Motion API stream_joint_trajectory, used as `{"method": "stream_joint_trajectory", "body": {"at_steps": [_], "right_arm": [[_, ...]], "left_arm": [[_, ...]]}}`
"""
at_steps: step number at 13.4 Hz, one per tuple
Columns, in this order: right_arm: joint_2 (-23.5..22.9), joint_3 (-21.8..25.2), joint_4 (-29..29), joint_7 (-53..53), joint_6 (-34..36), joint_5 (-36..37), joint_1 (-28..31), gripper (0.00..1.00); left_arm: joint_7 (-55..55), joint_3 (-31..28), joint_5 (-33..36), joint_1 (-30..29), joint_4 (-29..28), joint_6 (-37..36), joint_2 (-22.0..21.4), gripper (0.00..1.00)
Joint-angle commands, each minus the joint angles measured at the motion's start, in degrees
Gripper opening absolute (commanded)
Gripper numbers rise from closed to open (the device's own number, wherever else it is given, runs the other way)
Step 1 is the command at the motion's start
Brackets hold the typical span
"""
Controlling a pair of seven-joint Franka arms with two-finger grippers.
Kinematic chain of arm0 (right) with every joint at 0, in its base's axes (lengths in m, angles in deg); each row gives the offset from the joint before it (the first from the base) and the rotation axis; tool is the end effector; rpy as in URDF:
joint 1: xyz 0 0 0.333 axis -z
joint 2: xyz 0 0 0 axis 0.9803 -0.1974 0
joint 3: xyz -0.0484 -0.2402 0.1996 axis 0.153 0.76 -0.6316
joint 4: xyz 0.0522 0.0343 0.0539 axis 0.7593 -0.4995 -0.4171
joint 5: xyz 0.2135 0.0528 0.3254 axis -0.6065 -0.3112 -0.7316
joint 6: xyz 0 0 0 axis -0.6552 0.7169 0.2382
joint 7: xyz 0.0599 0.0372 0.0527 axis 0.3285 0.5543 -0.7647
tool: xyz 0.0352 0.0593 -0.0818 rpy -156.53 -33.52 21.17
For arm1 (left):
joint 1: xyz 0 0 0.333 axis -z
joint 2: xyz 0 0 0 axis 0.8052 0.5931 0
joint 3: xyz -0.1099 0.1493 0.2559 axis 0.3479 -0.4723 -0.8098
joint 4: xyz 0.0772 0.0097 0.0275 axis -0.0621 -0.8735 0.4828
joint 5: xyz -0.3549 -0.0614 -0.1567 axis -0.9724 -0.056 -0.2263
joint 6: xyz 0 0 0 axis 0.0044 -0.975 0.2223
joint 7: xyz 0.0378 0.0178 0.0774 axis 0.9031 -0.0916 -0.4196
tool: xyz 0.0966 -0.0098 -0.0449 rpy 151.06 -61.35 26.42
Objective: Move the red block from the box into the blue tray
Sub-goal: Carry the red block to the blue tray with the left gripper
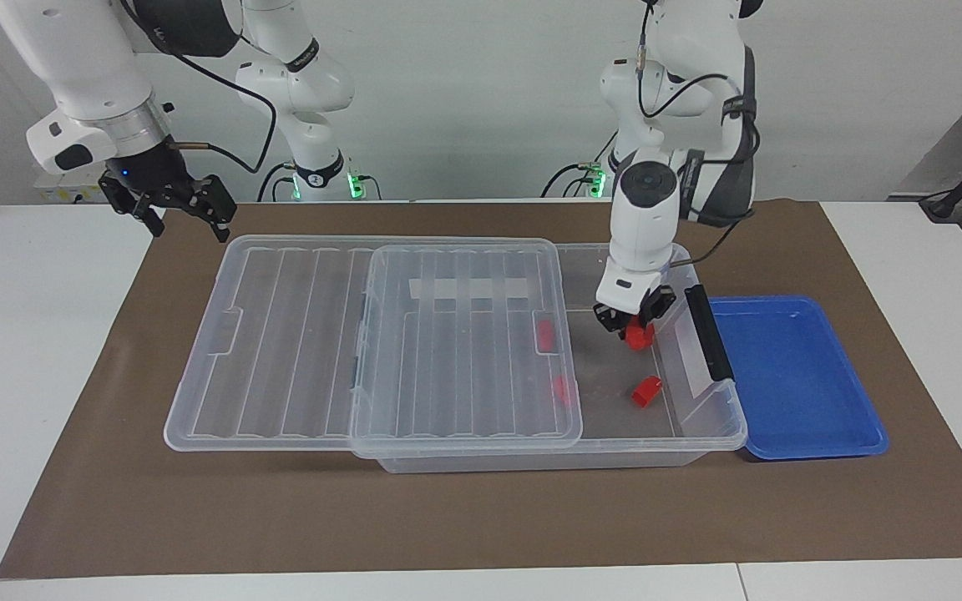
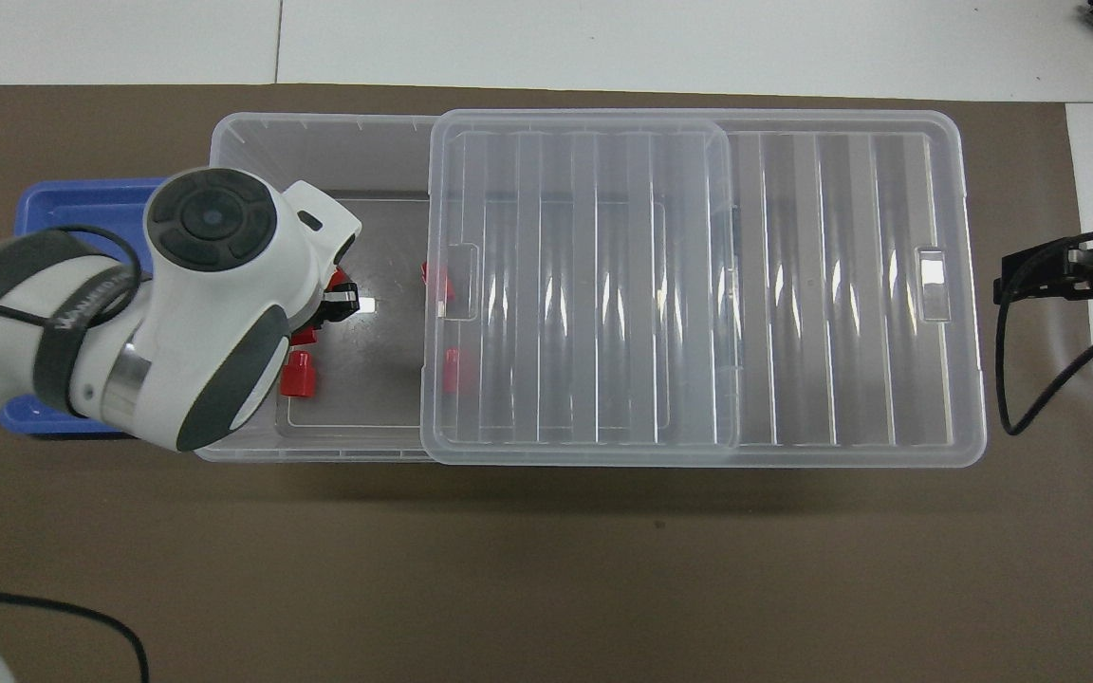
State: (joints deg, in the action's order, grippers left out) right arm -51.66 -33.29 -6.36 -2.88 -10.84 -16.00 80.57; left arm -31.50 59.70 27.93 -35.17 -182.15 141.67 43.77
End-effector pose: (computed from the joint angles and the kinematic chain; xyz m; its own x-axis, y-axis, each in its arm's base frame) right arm 0.5592 -0.0143 0.6270 0.9911 -0.1331 0.0104 -0.1333 -0.9909 0.0208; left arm 0.5563 -0.2131 0.4866 0.9937 0.1091 0.0238 0.1117 -0.9742 -0.1960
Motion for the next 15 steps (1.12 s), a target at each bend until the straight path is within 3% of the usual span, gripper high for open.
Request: {"method": "stream_joint_trajectory", "body": {"at_steps": [1, 2, 4, 5, 7, 8, 10, 12, 15], "right_arm": [[0.6, -0.1, -1.0, 0.9, -0.6, -0.4, 0.6, 1.00], [0.6, 0.0, -1.4, 0.7, -1.3, -0.4, 0.7, 0.98], [1.2, 0.1, -3.3, 0.4, -3.5, -0.5, 2.0, 0.79], [1.7, 0.1, -4.6, 0.1, -4.9, -0.5, 2.2, 0.62], [2.8, 0.2, -8.4, -1.7, -8.8, -0.5, 3.8, 0.09], [3.1, 0.2, -10.8, -3.3, -12.1, -0.5, 4.4, 0.00], [3.7, 0.2, -14.4, -3.7, -18.0, -0.5, 5.6, 0.00], [3.0, 0.2, -15.2, -3.5, -20.2, -0.5, 6.4, 0.00], [1.5, 0.2, -18.0, -3.8, -25.7, -0.6, 8.2, 0.00]], "left_arm": [[8.1, -1.3, -2.9, -1.4, 14.9, -17.4, 0.6, 0.00], [12.1, -1.2, -3.5, -5.0, 15.6, -17.9, 0.4, 0.00], [26.6, -1.2, -4.8, -13.5, 14.4, -12.8, -0.3, 0.00], [33.4, -1.3, -4.9, -18.2, 12.5, -9.0, -0.7, 0.00], [41.2, -1.4, -6.1, -24.0, 9.5, -1.1, -0.6, 0.00], [41.9, -1.4, -6.1, -24.9, 6.7, 3.5, -0.3, 0.00], [41.7, -1.4, -7.8, -25.6, -2.6, 16.2, -0.1, 0.00], [41.3, -1.4, -13.8, -25.5, -11.4, 29.7, 0.6, 0.00], [41.6, -1.4, -15.4, -25.7, -13.7, 34.4, 3.8, 0.00]]}}
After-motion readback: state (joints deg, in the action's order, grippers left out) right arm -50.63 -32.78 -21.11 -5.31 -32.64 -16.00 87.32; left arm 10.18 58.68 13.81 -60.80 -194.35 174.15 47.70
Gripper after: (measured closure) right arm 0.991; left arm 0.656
